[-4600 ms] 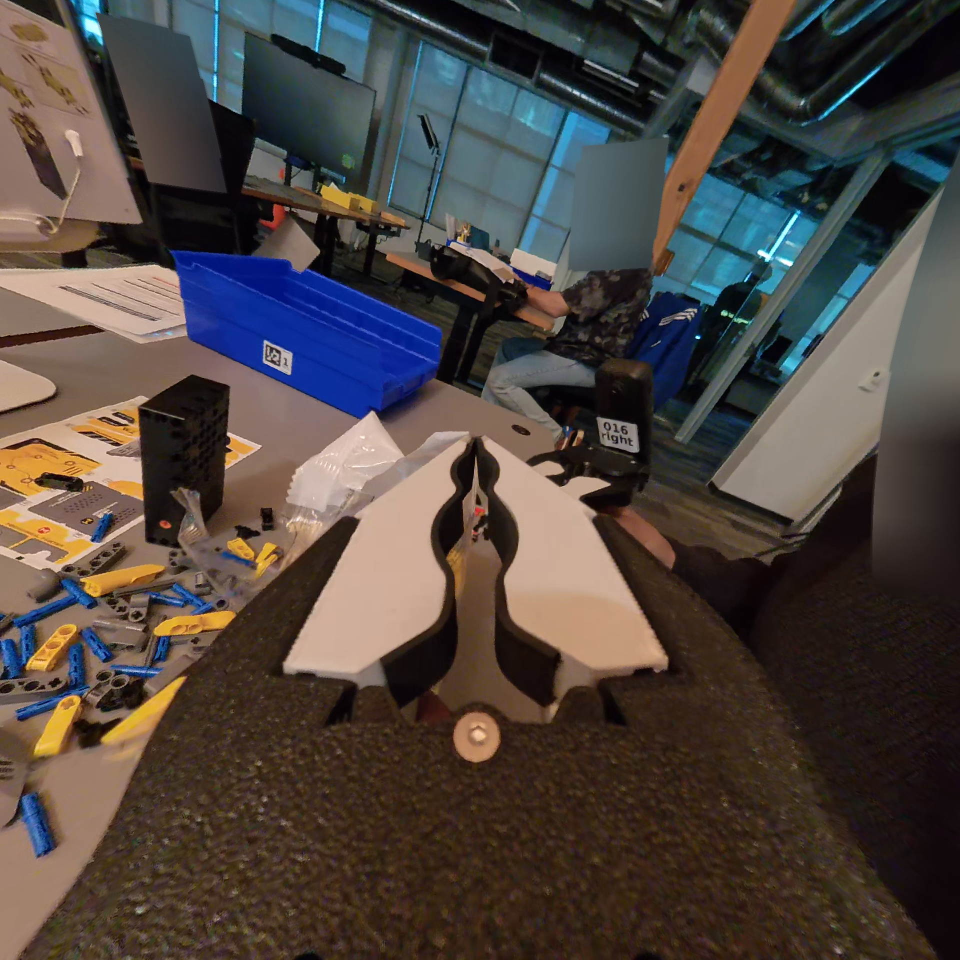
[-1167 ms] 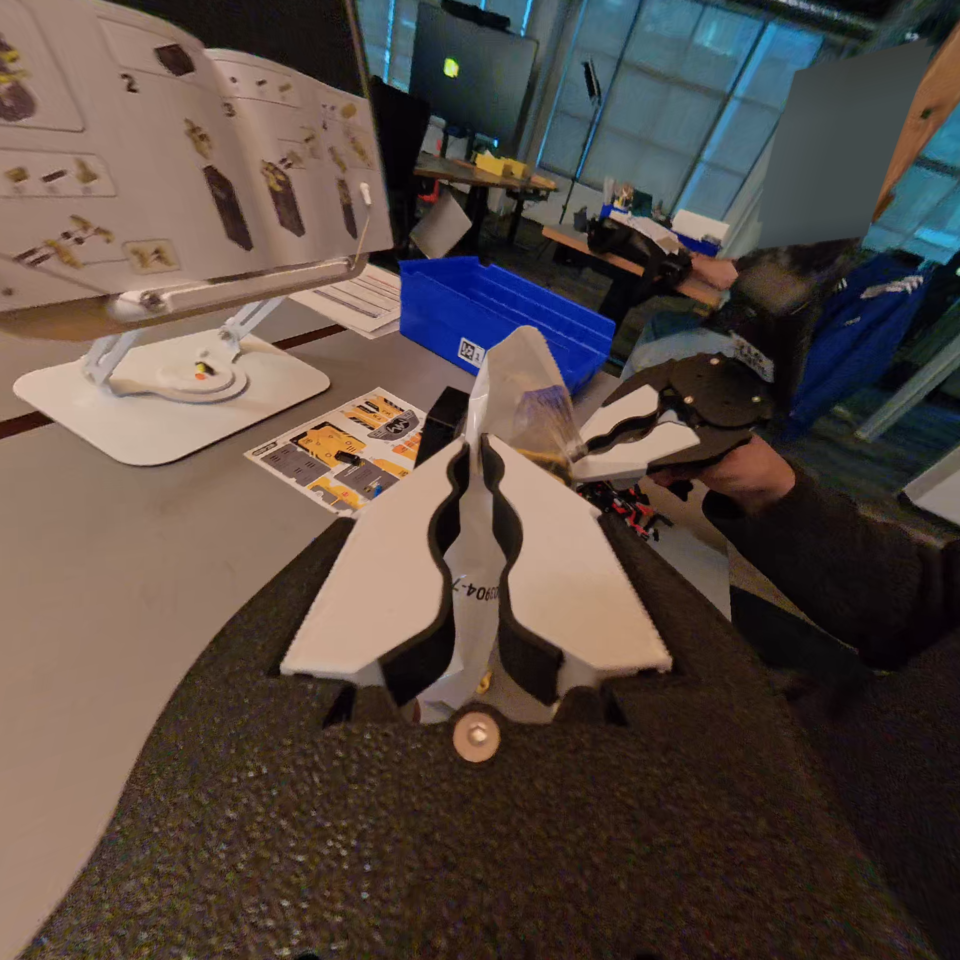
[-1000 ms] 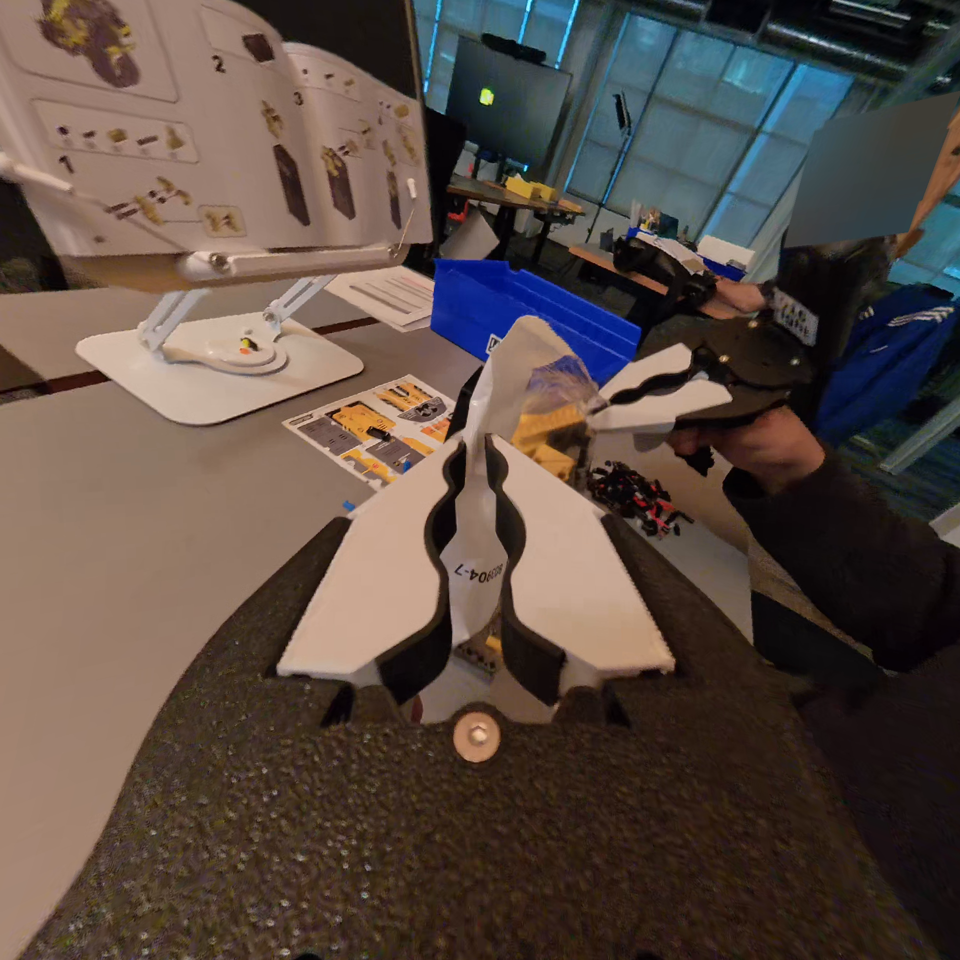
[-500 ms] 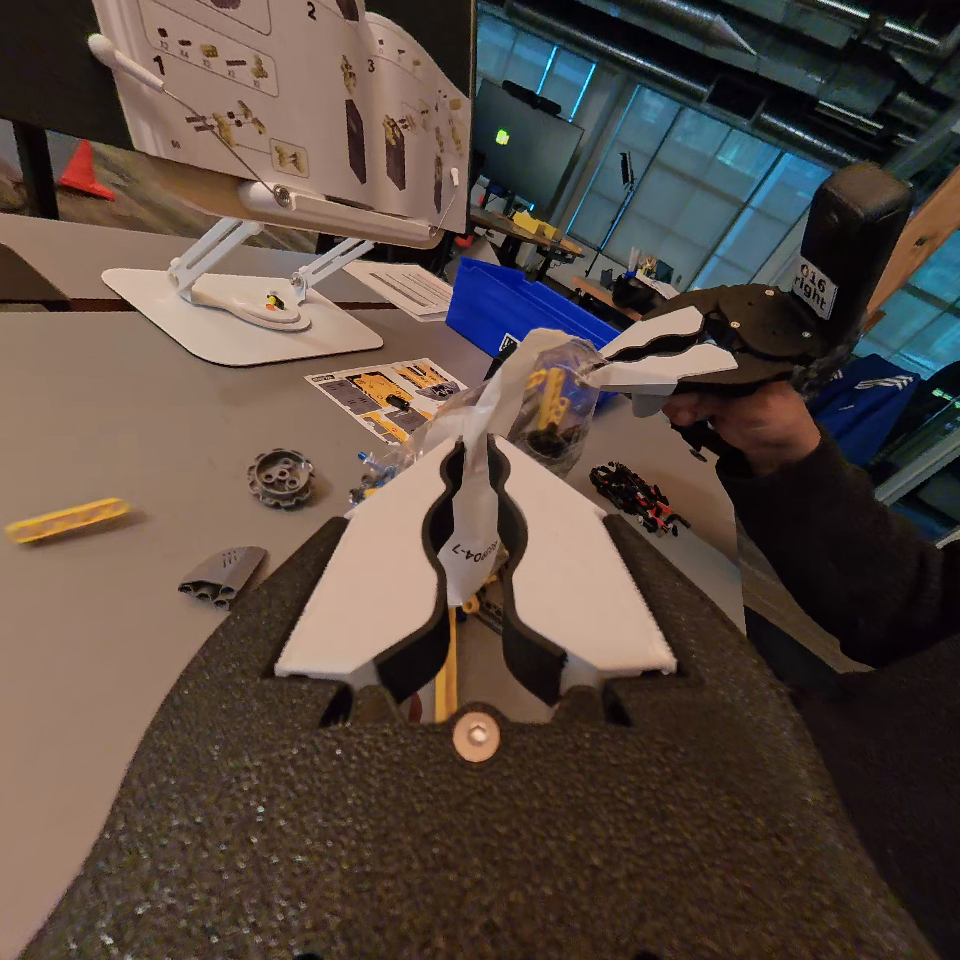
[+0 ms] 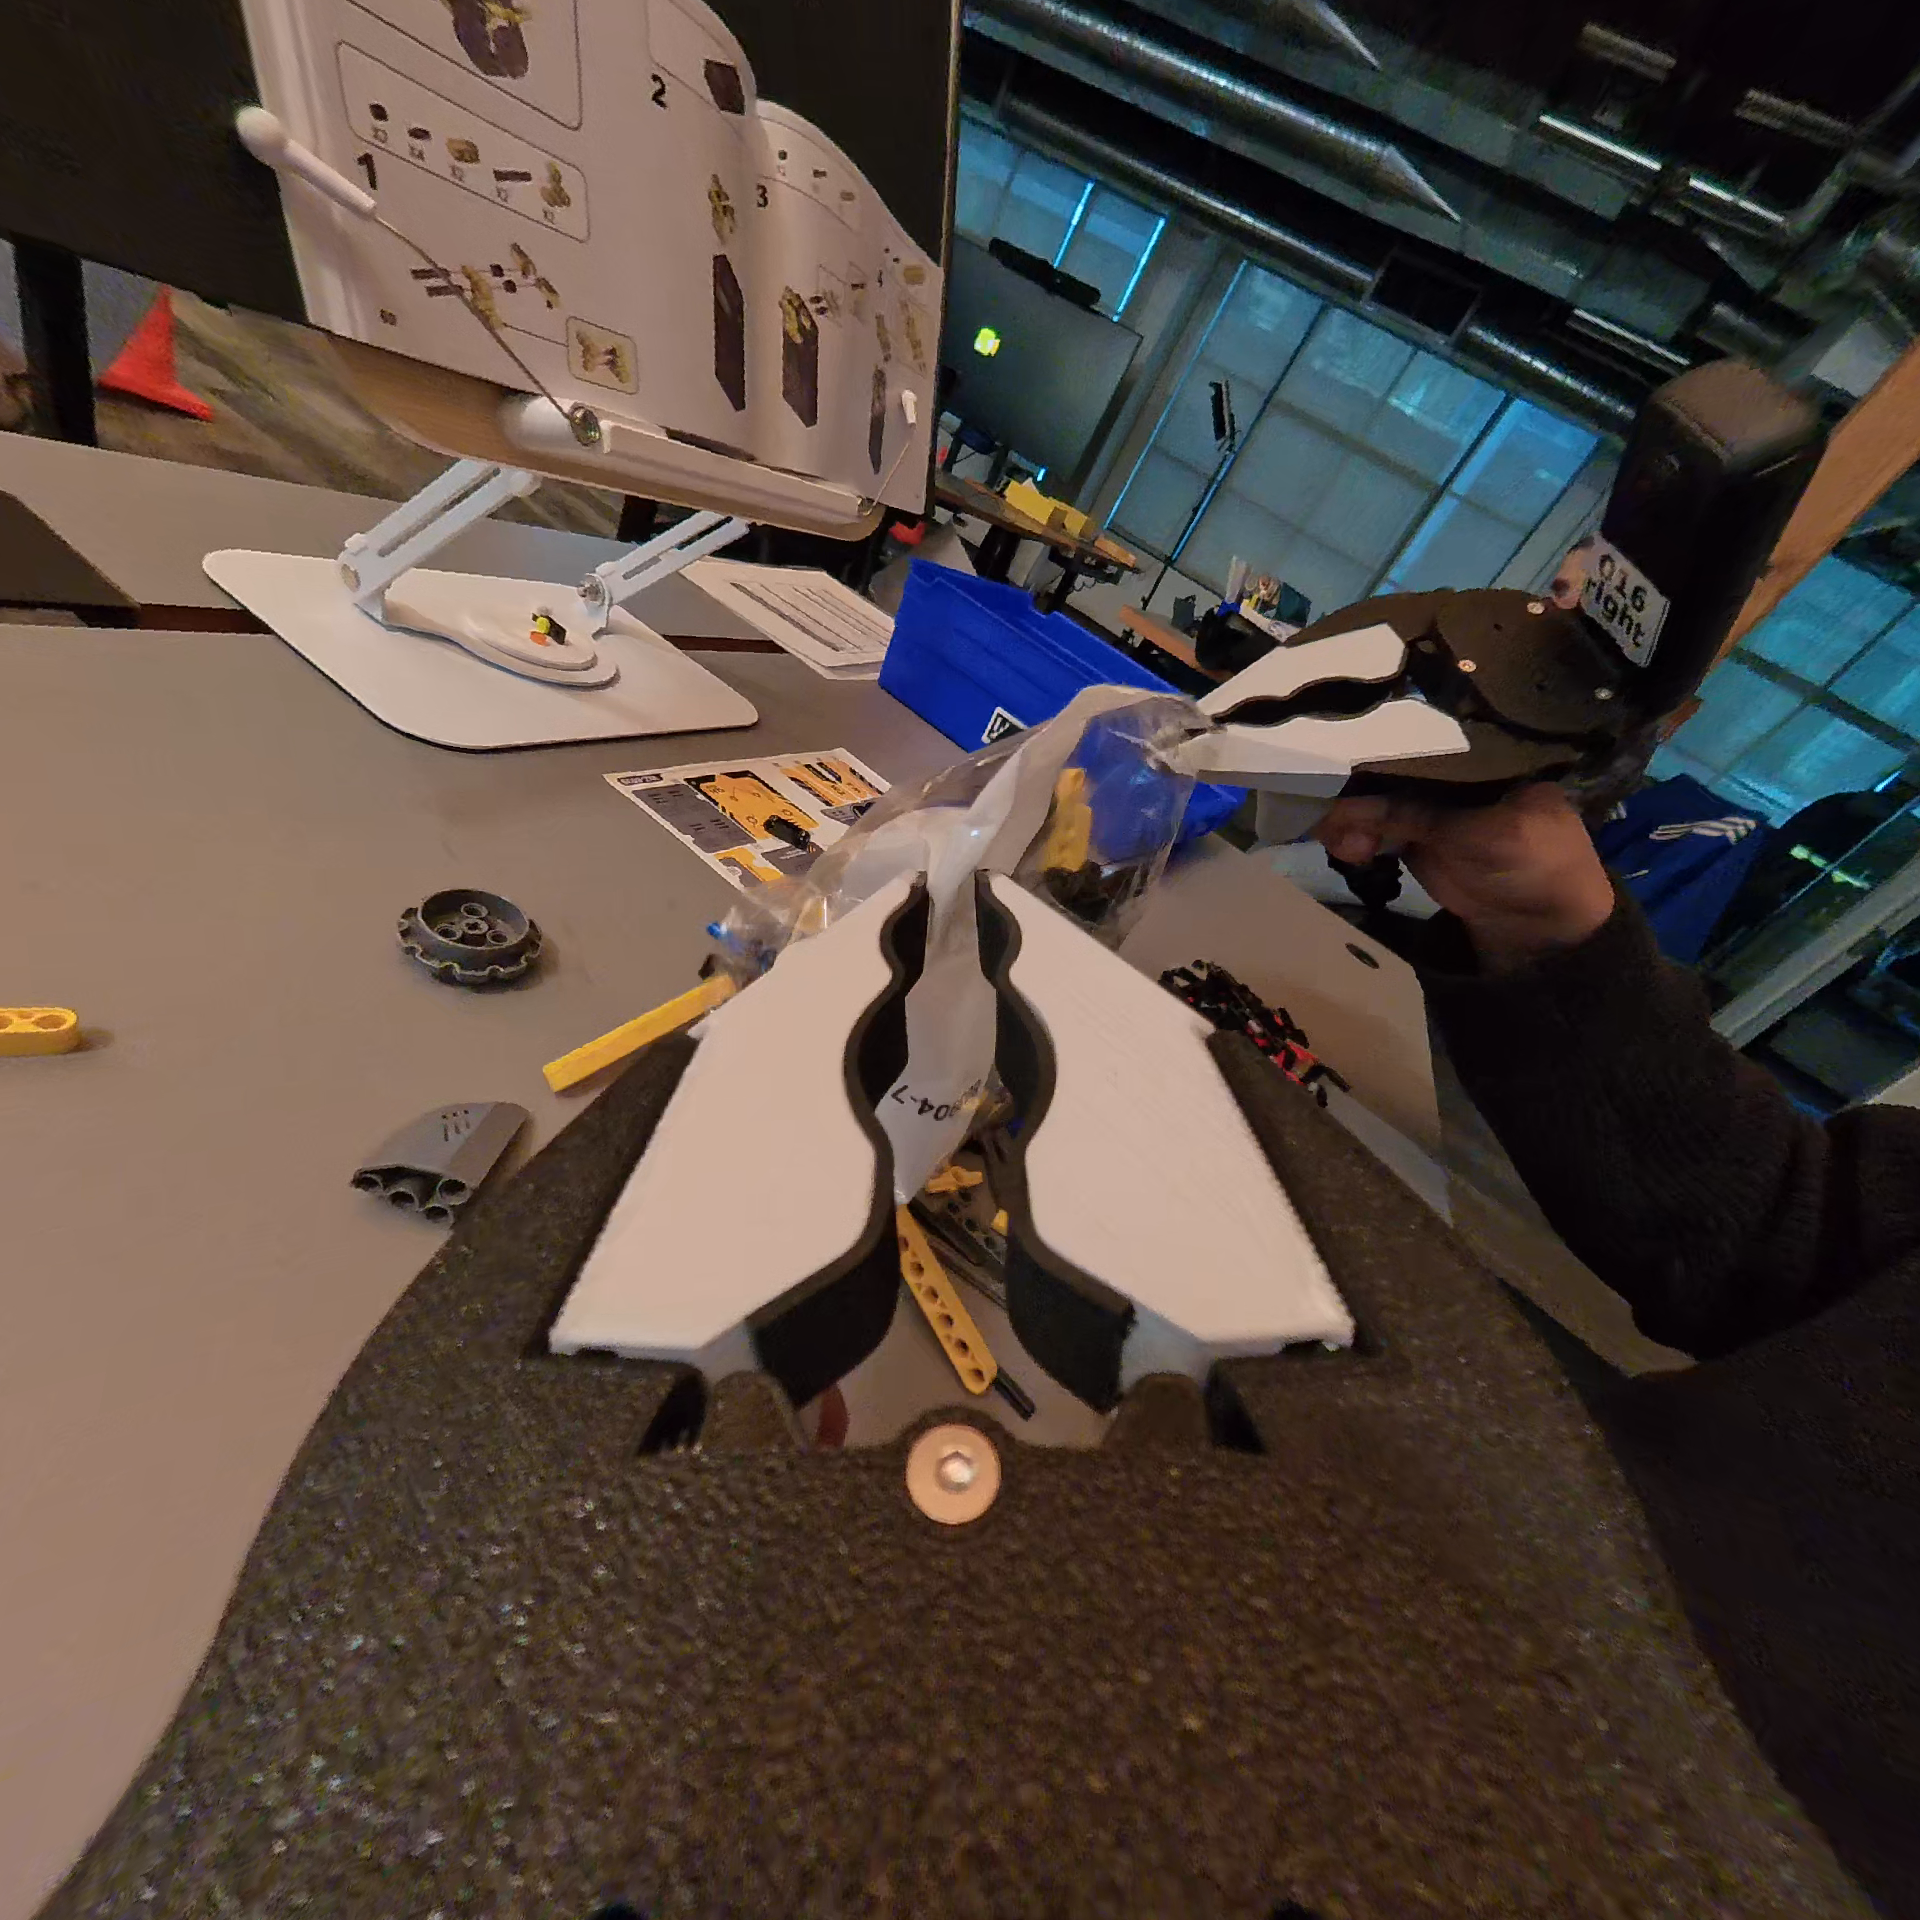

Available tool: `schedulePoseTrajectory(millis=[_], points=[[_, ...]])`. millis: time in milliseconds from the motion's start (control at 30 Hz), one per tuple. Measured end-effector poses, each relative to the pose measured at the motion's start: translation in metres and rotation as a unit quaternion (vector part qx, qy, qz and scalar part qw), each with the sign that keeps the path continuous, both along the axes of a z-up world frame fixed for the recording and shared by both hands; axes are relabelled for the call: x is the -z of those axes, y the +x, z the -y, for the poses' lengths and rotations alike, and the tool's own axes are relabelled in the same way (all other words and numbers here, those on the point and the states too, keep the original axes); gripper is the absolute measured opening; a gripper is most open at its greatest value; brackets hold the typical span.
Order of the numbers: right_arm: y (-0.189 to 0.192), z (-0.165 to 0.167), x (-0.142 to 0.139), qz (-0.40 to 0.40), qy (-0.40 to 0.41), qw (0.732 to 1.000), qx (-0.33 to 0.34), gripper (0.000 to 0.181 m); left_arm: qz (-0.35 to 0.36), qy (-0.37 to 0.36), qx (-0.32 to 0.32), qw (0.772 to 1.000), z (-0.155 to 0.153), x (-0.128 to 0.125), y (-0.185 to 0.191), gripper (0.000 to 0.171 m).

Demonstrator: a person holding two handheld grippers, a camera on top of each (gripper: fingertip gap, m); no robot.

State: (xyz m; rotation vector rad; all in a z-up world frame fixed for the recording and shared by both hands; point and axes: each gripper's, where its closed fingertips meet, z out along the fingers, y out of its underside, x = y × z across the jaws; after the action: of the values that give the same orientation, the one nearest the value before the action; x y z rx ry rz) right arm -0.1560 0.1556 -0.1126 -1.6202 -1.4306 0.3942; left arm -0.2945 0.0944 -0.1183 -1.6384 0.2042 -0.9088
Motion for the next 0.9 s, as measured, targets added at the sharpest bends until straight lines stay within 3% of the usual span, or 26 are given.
schedulePoseTrajectory(millis=[433, 633, 733, 833, 900], points=[[-0.009, 0.008, -0.025, -0.019, -0.005, 0.999, -0.033, 0.0, 0.038, -0.023, 0.012, 0.999, 0.001, 0.006, -0.002, 0.01], [-0.013, 0.007, -0.032, -0.043, -0.018, 0.998, -0.036, 0.0, 0.019, -0.016, 0.011, 1.0, 0.004, 0.005, 0.001, 0.011], [-0.014, 0.004, -0.024, -0.013, -0.001, 0.999, -0.034, 0.0, 0.009, -0.009, 0.0, 1.0, 0.003, 0.002, 0.0, 0.013], [-0.018, 0.008, -0.04, -0.056, -0.008, 0.998, -0.037, 0.0, 0.009, 0.003, 0.008, 1.0, 0.006, -0.003, 0.003, 0.015], [-0.018, 0.005, -0.035, -0.031, 0.004, 0.999, -0.034, 0.0, 0.007, 0.007, -0.001, 1.0, 0.005, -0.006, 0.001, 0.016]])
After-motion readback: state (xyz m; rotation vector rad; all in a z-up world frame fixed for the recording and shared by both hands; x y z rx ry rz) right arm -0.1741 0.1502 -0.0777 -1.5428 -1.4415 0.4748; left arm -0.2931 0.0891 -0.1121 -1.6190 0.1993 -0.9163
